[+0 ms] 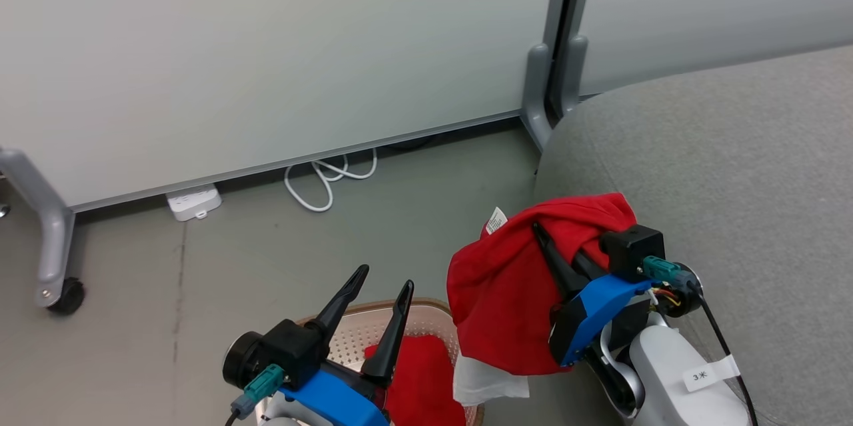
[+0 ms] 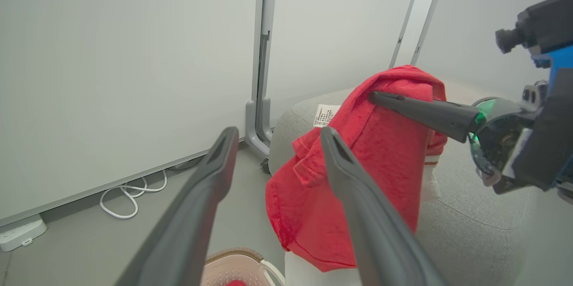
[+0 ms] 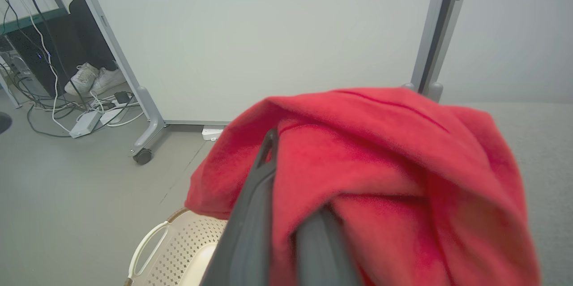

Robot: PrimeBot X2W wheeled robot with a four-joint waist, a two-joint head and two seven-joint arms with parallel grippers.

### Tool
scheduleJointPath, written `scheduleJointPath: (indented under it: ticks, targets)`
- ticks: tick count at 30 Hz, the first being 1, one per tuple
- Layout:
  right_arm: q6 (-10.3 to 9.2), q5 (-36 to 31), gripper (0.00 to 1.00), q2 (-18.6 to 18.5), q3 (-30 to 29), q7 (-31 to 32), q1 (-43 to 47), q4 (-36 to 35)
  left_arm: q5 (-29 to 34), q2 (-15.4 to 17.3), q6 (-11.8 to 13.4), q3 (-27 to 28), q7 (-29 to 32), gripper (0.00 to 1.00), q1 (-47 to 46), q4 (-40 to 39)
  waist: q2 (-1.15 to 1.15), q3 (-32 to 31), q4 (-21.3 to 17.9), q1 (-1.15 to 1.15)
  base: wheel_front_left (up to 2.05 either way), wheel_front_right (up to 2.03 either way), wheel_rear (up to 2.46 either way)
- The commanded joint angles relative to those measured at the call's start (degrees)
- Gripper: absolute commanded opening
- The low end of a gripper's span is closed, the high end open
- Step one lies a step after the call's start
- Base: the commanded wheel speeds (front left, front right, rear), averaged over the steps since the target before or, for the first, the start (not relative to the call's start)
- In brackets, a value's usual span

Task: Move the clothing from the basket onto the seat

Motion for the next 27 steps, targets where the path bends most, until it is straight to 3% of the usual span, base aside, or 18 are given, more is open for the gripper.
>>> scheduleJointPath:
  ticks: [1, 27]
  targets:
    - [0.03, 0.30, 0.00, -0.17, -0.14, 0.07, 0.48, -0.51, -0.03, 0.17, -0.12, -0.13, -0.15, 1.00, 0.46, -0.25, 0.00, 0.21, -0.99, 0.00, 0.00, 0.00, 0.00]
    - [0.03, 1.52, 0.00, -0.13, -1.82, -1.12, 0.42, -1.87, 0.49, 1.67, -0.13, -0.93, -0.15, 1.00, -2.77, -0.86, 0.00, 5.66, -22.83, 0.00, 0.00, 0.00, 0.00]
